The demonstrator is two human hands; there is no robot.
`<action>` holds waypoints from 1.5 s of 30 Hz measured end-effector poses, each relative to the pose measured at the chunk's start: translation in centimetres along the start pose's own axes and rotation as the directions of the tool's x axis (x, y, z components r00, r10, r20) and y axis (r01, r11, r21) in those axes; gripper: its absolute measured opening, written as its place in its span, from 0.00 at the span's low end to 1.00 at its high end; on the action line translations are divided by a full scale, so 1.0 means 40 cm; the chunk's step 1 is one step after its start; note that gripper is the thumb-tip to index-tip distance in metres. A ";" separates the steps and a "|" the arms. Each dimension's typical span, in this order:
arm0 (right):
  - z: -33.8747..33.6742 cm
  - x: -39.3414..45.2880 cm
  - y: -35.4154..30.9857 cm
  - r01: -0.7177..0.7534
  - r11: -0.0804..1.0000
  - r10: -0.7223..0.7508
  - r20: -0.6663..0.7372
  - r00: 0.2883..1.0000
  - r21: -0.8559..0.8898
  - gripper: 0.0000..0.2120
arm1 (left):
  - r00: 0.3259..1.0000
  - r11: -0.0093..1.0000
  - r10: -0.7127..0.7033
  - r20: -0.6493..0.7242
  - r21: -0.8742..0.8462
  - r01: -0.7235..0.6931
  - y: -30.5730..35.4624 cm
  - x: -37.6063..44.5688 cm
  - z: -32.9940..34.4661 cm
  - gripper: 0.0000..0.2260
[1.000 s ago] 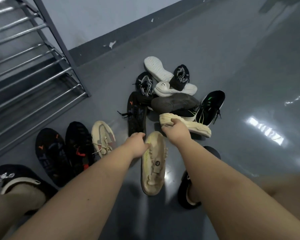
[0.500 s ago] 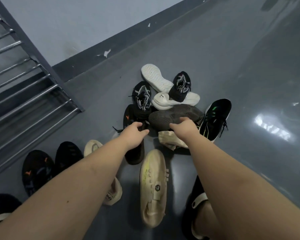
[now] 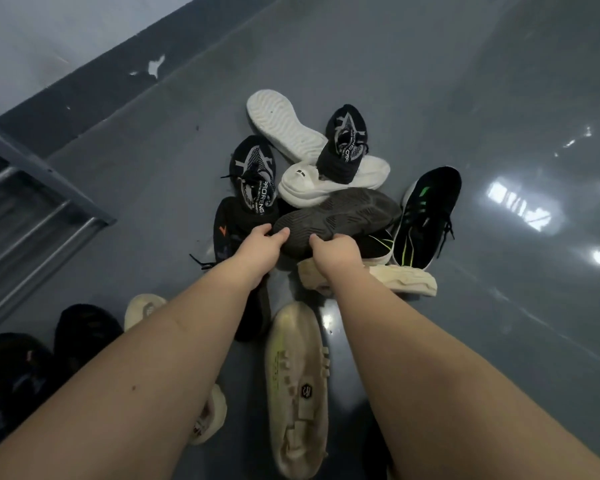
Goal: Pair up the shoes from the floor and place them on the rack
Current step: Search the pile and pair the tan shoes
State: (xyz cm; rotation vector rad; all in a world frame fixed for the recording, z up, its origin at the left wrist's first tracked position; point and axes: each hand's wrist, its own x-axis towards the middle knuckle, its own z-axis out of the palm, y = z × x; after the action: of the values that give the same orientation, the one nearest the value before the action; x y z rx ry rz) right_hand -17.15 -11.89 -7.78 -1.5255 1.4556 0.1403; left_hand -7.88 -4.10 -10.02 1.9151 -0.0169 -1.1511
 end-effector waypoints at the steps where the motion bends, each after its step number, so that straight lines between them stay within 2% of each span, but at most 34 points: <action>1: 0.004 0.005 0.002 -0.003 1.000 0.003 -0.017 1.000 -0.007 0.24 | 1.000 0.999 -0.016 0.007 -0.042 0.016 -0.008 0.012 0.008 0.27; 4: 0.007 0.012 0.006 -0.019 1.000 0.021 -0.046 0.999 0.023 0.25 | 0.999 0.987 -0.042 -0.004 -0.158 0.041 -0.026 0.037 0.022 0.26; 8: -0.005 0.006 0.013 -0.015 0.985 0.033 -0.098 0.995 0.171 0.28 | 0.999 0.967 -0.034 -0.005 -0.252 0.032 -0.015 0.018 0.037 0.21; 13: -0.028 -0.053 0.011 0.009 0.973 0.029 -0.156 0.987 0.232 0.26 | 1.000 0.938 -0.018 -0.007 -0.347 0.014 0.003 -0.045 0.039 0.23; 18: -0.044 -0.143 0.006 0.061 0.931 -0.008 -0.146 0.989 0.359 0.15 | 0.987 0.955 0.123 -0.105 -0.257 -0.146 0.020 -0.144 0.013 0.25; 22: -0.047 -0.246 -0.019 0.103 0.918 -0.071 -0.097 0.993 0.383 0.16 | 0.963 0.951 0.207 -0.173 -0.195 -0.240 0.033 -0.246 -0.060 0.25; 24: -0.039 -0.313 -0.045 0.069 0.893 -0.070 -0.015 0.997 0.444 0.21 | 0.944 0.945 0.264 -0.198 -0.143 -0.294 0.042 -0.310 -0.105 0.24; 26: -0.035 -0.378 -0.078 -0.027 0.861 -0.039 0.120 0.992 0.508 0.39 | 0.914 0.934 0.344 -0.214 -0.016 -0.356 0.057 -0.387 -0.153 0.23; 27: -0.036 -0.417 -0.098 -0.071 0.848 -0.037 0.193 0.980 0.524 0.41 | 0.893 0.919 0.395 -0.217 0.072 -0.389 0.065 -0.426 -0.177 0.23; 30: -0.057 -0.524 -0.163 -0.168 0.822 -0.080 0.402 0.912 0.545 0.35 | 0.784 0.784 0.591 -0.189 0.364 -0.503 0.098 -0.559 -0.245 0.22; 32: -0.073 -0.583 -0.196 -0.224 0.813 -0.092 0.498 0.862 0.538 0.41 | 0.727 0.672 0.675 -0.130 0.515 -0.532 0.116 -0.647 -0.283 0.22; 33: -0.080 -0.615 -0.213 -0.241 0.806 -0.103 0.529 0.842 0.541 0.42 | 0.698 0.606 0.709 -0.095 0.587 -0.536 0.123 -0.688 -0.299 0.22; 35: -0.082 -0.677 -0.237 -0.256 0.773 -0.139 0.548 0.825 0.580 0.35 | 0.622 0.459 0.783 -0.026 0.698 -0.549 0.125 -0.759 -0.327 0.22; 37: -0.076 -0.734 -0.242 -0.272 0.756 -0.149 0.561 0.814 0.596 0.29 | 0.542 0.387 0.840 -0.021 0.724 -0.572 0.111 -0.810 -0.349 0.21; 39: -0.066 -0.765 -0.229 -0.276 0.757 -0.161 0.578 0.800 0.592 0.28 | 0.517 0.406 0.854 -0.057 0.694 -0.595 0.093 -0.841 -0.365 0.22; 41: -0.058 -0.773 -0.210 -0.280 0.755 -0.176 0.593 0.785 0.593 0.28 | 0.541 0.471 0.836 -0.090 0.624 -0.624 0.079 -0.855 -0.372 0.23; 43: -0.052 -0.765 -0.196 -0.303 0.743 -0.168 0.604 0.779 0.597 0.28 | 0.604 0.601 0.779 -0.171 0.479 -0.640 0.070 -0.855 -0.377 0.23; 45: -0.045 -0.756 -0.187 -0.304 0.748 -0.155 0.600 0.785 0.591 0.28 | 0.704 0.755 0.650 -0.287 0.354 -0.552 0.056 -0.840 -0.390 0.24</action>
State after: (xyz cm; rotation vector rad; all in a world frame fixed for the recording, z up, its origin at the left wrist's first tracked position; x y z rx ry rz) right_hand -20.32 6.43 17.27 -0.7028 0.8713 0.1357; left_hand -14.95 18.93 18.22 2.0888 -0.5607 -0.3066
